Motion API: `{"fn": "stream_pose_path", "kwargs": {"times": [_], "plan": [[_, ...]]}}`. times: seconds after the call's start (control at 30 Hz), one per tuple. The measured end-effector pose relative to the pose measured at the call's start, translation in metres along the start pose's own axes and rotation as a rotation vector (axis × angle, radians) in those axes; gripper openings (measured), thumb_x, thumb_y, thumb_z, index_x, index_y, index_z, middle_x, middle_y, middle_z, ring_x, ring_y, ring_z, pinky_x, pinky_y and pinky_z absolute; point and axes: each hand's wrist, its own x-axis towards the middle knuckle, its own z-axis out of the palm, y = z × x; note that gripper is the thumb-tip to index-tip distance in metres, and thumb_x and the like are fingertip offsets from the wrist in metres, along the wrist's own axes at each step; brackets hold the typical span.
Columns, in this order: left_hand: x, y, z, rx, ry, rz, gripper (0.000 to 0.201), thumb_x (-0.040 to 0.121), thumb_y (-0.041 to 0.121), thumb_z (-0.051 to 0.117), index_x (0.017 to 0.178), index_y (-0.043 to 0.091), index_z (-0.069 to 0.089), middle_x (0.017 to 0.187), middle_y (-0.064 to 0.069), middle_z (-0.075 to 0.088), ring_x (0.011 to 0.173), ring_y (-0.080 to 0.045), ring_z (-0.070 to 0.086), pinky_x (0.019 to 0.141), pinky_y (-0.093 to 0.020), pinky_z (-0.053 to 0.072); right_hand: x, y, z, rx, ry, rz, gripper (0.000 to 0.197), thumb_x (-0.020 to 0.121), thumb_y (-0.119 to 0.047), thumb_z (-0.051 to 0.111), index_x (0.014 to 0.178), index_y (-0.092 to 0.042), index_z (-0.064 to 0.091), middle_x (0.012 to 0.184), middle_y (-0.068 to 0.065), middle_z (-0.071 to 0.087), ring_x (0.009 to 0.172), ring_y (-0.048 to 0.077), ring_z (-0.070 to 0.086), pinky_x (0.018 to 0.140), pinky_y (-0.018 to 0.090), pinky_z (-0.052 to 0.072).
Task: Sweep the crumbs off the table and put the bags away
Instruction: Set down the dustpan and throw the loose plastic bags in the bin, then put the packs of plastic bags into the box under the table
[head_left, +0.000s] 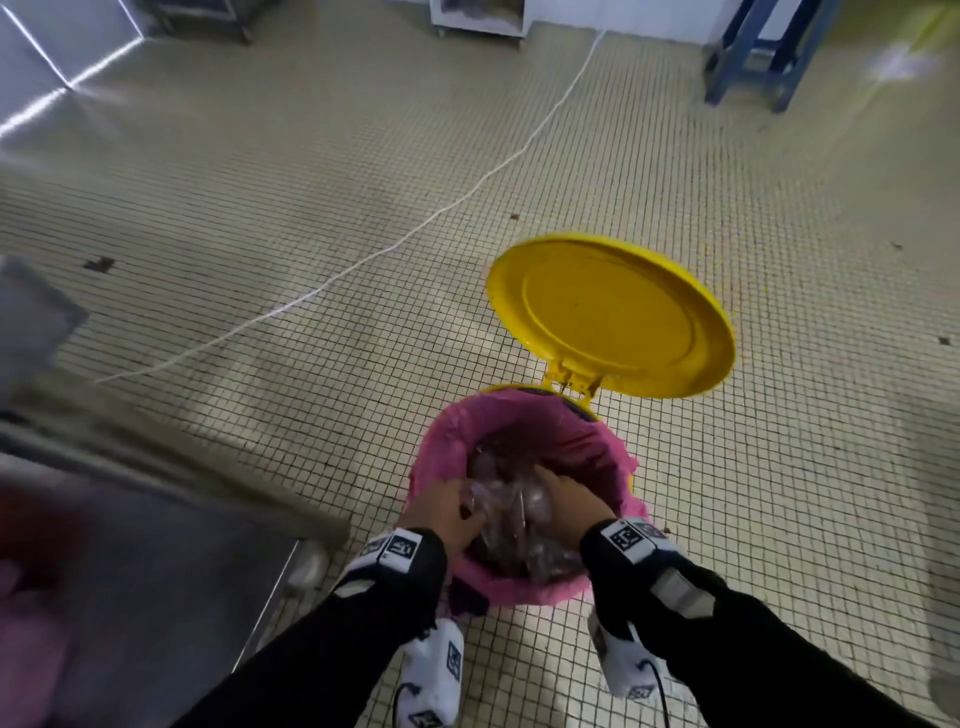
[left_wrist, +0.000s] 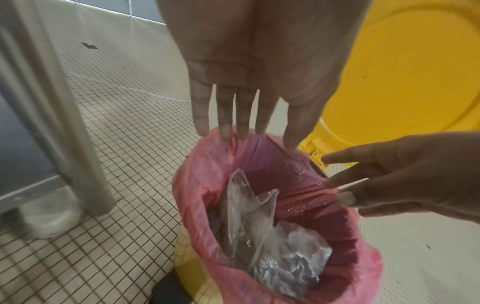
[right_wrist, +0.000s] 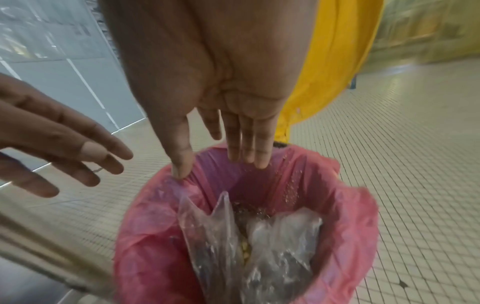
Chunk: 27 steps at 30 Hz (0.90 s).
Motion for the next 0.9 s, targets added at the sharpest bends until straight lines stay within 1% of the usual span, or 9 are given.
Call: {"fn": "stream_pose_path", "kwargs": {"times": [0.07,0.17,0.23,0.4,0.53,0.6,0.7,0.8,0.9], "plan": [[-0.038,0.005,-0.018,-0.053,-0.002,-0.013,0.011,0.088,0.030,0.053,0.095,0.023,0.057,0.096,0.002,0.066,0.089,-0.017,0.064,0.079,-0.033,0.053,-0.039,-0.024,-0.023,-0.072,-0.030,-0.044,0.058,0.087,-0.024,0.052,0.141,-0.017,0.031,0.140,0.014,0.048,0.123,0.030,0.053,0.105,0.041,0.041],[-0.096,0.013,-0.044,-0.059,0.016,-0.025,0.023,0.091,0.027,0.053,0.111,0.019,0.057,0.112,-0.001,0.065,0.098,-0.018,0.062,0.087,-0.031,0.050,-0.090,-0.057,-0.047,-0.186,-0.085,-0.123,0.051,0.094,-0.019,0.047,0.141,-0.008,0.032,0.144,0.012,0.042,0.129,0.027,0.046,0.110,0.037,0.034],[-0.131,0.017,-0.059,-0.085,0.031,-0.059,0.027,0.093,0.026,0.051,0.116,0.015,0.055,0.120,-0.004,0.062,0.104,-0.020,0.060,0.082,-0.026,0.045,-0.121,-0.078,-0.054,-0.207,-0.103,-0.141,0.061,0.088,-0.022,0.058,0.142,-0.013,0.032,0.145,0.011,0.040,0.131,0.027,0.043,0.110,0.038,0.036],[-0.208,0.007,-0.081,-0.122,0.121,-0.176,0.041,0.093,0.031,0.050,0.130,0.015,0.049,0.133,-0.004,0.056,0.114,-0.021,0.057,0.093,-0.028,0.047,-0.182,-0.133,-0.060,-0.319,-0.125,-0.341,0.058,0.089,-0.022,0.055,0.142,-0.015,0.033,0.140,0.012,0.047,0.127,0.028,0.048,0.105,0.038,0.040],[-0.260,-0.022,-0.088,-0.166,0.242,-0.252,0.035,0.081,0.045,0.051,0.107,0.022,0.059,0.114,-0.003,0.066,0.103,-0.022,0.063,0.082,-0.030,0.049,-0.228,-0.172,-0.058,-0.469,-0.194,-0.496,0.070,0.091,-0.023,0.055,0.149,-0.017,0.015,0.140,0.017,0.048,0.124,0.031,0.050,0.100,0.037,0.043],[-0.296,-0.030,-0.093,-0.160,0.297,-0.316,0.024,0.083,0.039,0.052,0.096,0.022,0.062,0.107,-0.008,0.067,0.104,-0.026,0.063,0.081,-0.032,0.047,-0.250,-0.191,-0.055,-0.543,-0.191,-0.577,0.070,0.090,-0.024,0.055,0.148,-0.017,0.017,0.143,0.014,0.045,0.125,0.029,0.050,0.099,0.036,0.044],[-0.354,-0.044,-0.095,-0.123,0.433,-0.398,0.041,0.089,0.036,0.054,0.127,0.020,0.055,0.130,-0.005,0.058,0.121,-0.023,0.053,0.097,-0.028,0.039,-0.286,-0.220,-0.049,-0.668,-0.162,-0.699,0.059,0.092,-0.026,0.050,0.146,-0.016,0.028,0.145,0.011,0.043,0.129,0.028,0.046,0.103,0.036,0.041],[-0.410,-0.065,-0.090,-0.170,0.486,-0.462,0.049,0.088,0.043,0.050,0.132,0.020,0.048,0.138,-0.003,0.051,0.127,-0.021,0.047,0.107,-0.031,0.036,-0.317,-0.249,-0.032,-0.816,-0.160,-0.797,0.062,0.093,-0.026,0.052,0.147,-0.014,0.024,0.150,0.011,0.036,0.135,0.026,0.040,0.107,0.035,0.036],[-0.462,-0.089,-0.084,-0.204,0.531,-0.513,0.058,0.084,0.054,0.044,0.133,0.023,0.047,0.140,-0.001,0.050,0.127,-0.021,0.047,0.108,-0.035,0.036,-0.348,-0.280,-0.009,-0.903,-0.185,-0.873,0.058,0.089,-0.026,0.059,0.141,-0.011,0.037,0.142,0.012,0.045,0.131,0.029,0.045,0.107,0.037,0.040]]}}
